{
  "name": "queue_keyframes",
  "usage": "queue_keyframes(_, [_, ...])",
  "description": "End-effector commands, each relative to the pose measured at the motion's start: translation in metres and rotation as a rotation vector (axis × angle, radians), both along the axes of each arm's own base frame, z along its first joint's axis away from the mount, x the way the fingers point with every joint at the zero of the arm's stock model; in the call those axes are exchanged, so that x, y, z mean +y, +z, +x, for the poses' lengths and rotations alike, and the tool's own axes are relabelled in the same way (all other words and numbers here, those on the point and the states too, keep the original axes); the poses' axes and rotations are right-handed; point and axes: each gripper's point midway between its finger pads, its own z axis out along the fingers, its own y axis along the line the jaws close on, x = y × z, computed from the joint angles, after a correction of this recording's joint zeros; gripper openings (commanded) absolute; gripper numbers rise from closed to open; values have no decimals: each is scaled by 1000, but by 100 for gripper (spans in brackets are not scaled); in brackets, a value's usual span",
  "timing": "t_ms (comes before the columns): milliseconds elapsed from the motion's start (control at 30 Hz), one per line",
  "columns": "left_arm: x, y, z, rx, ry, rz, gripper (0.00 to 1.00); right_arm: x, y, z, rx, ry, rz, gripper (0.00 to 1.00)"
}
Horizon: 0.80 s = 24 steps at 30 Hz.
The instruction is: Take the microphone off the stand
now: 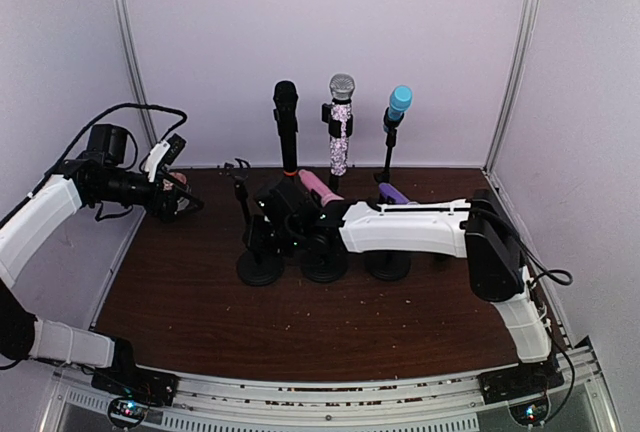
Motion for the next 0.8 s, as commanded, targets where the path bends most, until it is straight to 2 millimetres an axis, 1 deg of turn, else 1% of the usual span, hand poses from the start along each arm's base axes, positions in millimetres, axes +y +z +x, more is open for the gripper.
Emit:
queue_keyframes(0, [-5,6,3,-23,-32,-37,93,-7,-2,0,2,-11,6,8])
queue_keyframes(133, [-17,1,8,2,-52,-77,90,-10,-7,-1,-2,-13,-12,0])
queue_keyframes(233, [-25,-2,12,27,-59,-82,89,-12,-6,-1,-34,-15,-51,0])
queue_keyframes(333, [-28,-1,14,28,-62,-95,88,-15,-7,-3,-57,-10,-95,0])
queue_keyframes(367, [-29,-1,14,27,-65,-94,88,-15,-7,-5,-63,-6,-103,6])
queue_keyframes(433, [-35,-3,12,25,-79,-91,88,-15,-7,-6,-73,-1,-117,27])
queue_keyframes(467, [-38,-5,12,28,-84,-89,88,-16,-5,-7,-82,1,-121,36])
queue_keyframes(500, [-41,-8,11,34,-90,-87,89,-16,-1,-10,-96,2,-126,46])
queue_keyframes(567, [-47,-11,11,34,-99,-84,89,-21,10,-12,-145,-10,-142,60])
queue_keyframes(600, [-49,-13,10,35,-103,-82,90,-22,19,-17,-173,-8,-147,65])
queue_keyframes(667, [-50,-15,11,39,-105,-82,91,-26,35,-24,-226,-8,-159,70])
queue_keyframes(767, [-51,-17,12,39,-111,-78,92,-34,54,-39,-281,15,-177,74])
